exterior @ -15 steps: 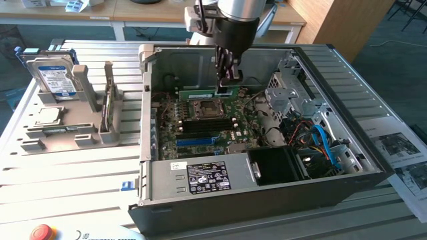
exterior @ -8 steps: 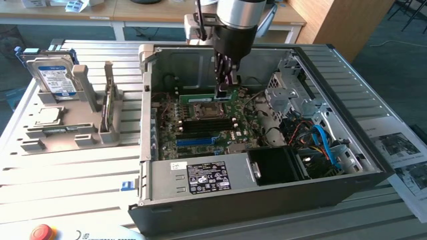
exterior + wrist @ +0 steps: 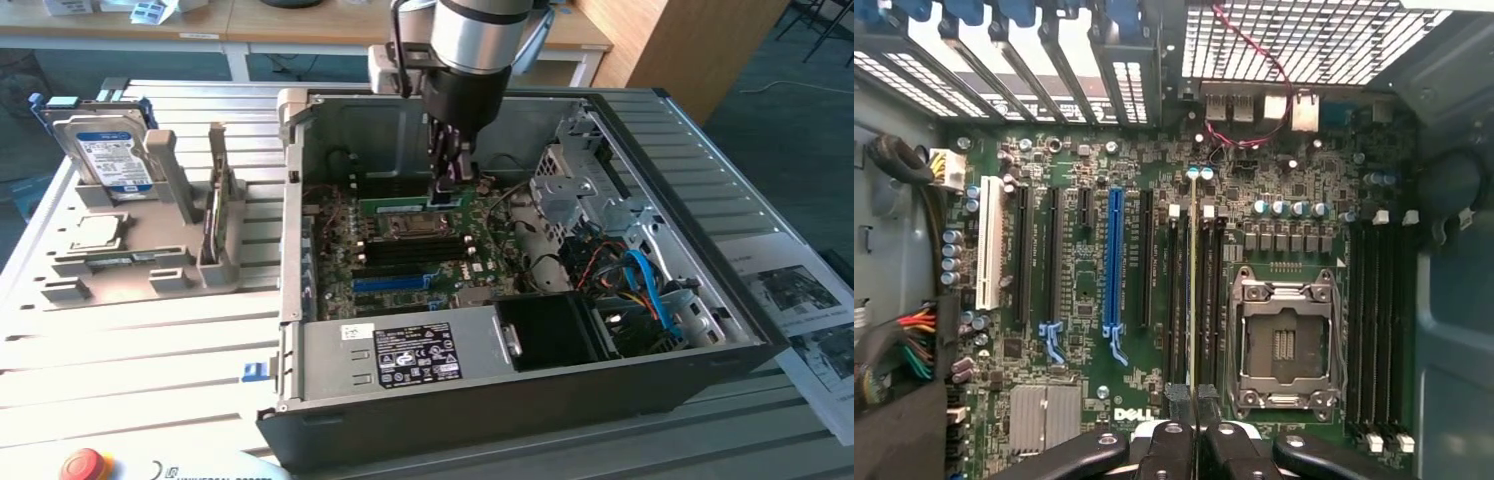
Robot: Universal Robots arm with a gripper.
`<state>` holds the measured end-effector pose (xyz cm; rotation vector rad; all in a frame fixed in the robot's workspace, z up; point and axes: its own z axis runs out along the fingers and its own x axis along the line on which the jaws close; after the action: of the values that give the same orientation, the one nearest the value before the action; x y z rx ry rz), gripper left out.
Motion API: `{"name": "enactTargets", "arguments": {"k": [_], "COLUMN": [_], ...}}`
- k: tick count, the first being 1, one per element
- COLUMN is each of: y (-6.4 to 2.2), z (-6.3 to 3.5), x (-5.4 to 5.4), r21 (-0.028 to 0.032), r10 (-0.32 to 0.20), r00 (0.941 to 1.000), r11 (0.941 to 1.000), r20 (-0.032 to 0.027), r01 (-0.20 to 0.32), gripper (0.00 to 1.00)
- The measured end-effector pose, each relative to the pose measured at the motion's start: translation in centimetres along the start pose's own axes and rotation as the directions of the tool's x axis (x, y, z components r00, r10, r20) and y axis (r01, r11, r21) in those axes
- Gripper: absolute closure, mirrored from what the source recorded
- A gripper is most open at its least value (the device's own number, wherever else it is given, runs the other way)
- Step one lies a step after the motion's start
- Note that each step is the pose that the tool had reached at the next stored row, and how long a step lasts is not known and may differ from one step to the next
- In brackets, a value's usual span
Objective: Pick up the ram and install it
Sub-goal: 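Insert the ram into the slot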
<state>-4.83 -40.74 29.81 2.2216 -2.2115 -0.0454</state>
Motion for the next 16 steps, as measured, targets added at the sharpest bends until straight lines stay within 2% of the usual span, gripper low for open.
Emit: {"name": "enactTargets", "arguments": {"k": [7,16], "y": [-0.02,-0.02], "z": [0.99,1.03], "x": [0.02,0.02], "r21": [0.0003,0.0004], "r10": [0.004,0.010], "r00": [1.0000,0.9999], "r11": [1.0000,0.9999], "r20": [0.0001,0.0001], "r01": [-0.004,-0.010], "gripper": [0.88,0.88]}}
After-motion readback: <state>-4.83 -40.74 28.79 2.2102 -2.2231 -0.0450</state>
